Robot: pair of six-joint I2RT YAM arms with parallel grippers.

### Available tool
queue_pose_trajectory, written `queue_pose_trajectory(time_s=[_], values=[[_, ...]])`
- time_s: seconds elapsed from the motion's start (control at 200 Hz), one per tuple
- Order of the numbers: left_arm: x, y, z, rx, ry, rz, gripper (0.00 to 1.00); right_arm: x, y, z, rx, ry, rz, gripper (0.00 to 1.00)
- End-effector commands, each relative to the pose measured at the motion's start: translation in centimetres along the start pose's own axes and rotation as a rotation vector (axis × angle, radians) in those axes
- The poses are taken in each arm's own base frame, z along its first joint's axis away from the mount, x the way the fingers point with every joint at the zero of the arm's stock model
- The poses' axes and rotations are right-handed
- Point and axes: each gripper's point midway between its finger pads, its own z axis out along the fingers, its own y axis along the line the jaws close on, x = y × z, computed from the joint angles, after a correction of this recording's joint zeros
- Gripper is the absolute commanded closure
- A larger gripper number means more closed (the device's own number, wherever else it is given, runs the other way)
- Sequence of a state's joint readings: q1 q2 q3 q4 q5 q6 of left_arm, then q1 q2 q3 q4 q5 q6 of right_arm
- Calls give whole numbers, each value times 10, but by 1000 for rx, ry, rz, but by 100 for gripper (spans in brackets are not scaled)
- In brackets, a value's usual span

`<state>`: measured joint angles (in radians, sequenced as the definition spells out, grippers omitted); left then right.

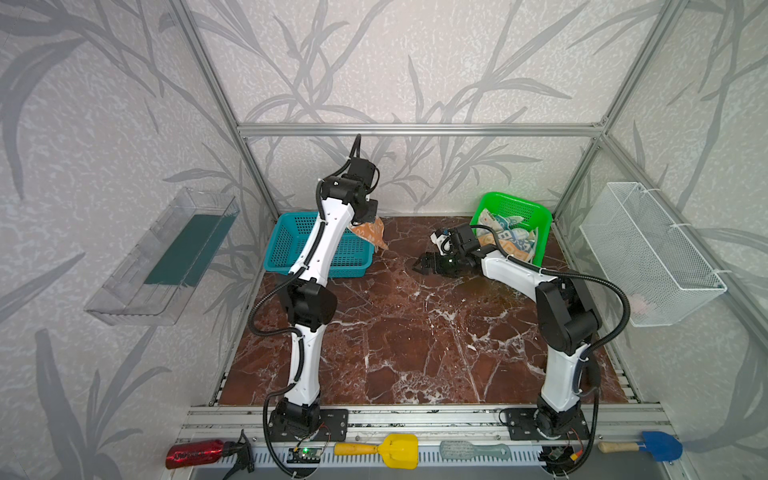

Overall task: Fold and stack the towels
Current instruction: 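Lift the strip toward the teal basket with left gripper while right releases, then lower the orange towel into the teal basket and open the left gripper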

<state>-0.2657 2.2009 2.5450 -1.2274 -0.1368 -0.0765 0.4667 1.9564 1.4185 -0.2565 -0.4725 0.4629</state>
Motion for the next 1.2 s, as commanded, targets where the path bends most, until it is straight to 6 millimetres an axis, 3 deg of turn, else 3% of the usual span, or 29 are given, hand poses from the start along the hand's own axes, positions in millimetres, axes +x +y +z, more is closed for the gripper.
queue_pose_trajectory(time_s=[0.0,0.165,0.35,0.6,0.895,1.195], values=[[6,13,-2,29,33,5,100,1,6,2,-13,18,-5,1],[18,29,7,64,76,-23,100,2,9,7,-16,23,-8,1],[36,50,31,9,141,-7,100,-3,24,9,-16,20,-54,1],[35,82,52,-138,149,79,100,-20,42,9,-21,-3,-106,1],[37,99,68,-221,151,179,100,-48,55,13,-4,-29,-160,1],[58,118,93,-279,218,266,100,-60,68,19,-23,-41,-161,1]])
